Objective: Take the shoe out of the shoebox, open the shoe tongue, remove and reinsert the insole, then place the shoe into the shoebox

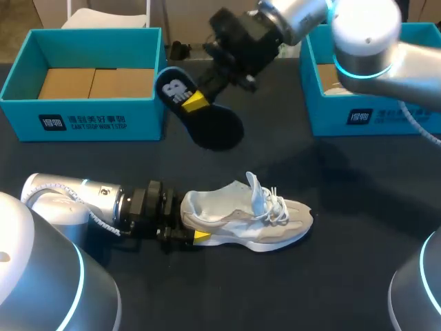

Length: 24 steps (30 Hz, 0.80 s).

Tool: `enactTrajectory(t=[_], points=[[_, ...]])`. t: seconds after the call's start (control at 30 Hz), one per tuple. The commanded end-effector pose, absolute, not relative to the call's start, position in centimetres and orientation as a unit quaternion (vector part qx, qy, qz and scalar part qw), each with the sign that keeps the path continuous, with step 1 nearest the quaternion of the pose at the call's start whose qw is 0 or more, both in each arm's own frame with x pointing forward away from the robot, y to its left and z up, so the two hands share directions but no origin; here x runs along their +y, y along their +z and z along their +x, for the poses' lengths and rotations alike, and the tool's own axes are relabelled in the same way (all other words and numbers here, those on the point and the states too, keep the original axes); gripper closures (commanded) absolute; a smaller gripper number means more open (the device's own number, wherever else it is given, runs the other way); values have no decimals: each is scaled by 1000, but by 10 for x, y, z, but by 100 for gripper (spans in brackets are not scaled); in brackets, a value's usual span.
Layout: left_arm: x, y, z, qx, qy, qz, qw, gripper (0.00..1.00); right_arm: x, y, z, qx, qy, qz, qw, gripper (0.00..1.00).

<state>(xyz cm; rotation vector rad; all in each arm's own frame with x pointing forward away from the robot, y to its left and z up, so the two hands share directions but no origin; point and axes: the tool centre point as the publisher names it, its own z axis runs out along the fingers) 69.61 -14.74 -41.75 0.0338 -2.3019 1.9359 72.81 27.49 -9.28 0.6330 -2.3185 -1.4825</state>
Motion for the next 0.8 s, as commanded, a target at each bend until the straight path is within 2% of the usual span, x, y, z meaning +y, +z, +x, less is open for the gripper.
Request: enactTrajectory(t=[0.03,0.4,0.6,0.7,0.8], points=[[-147,-417,695,-764,642,12,66,100,258,-94,718,-813,-526,209,140,100],[-147,-417,695,-764,642,12,66,100,258,-94,718,-813,-526,209,140,100],[-147,-417,695,-764,642,12,66,100,215,-70,704,-796,-572,150,128,100],[-147,-417,695,-764,642,12,66,100,204,-65,693,-775,-608,86,146,100],[-147,-417,695,-764,642,12,66,100,204,-65,693,-775,-608,86,146,100]])
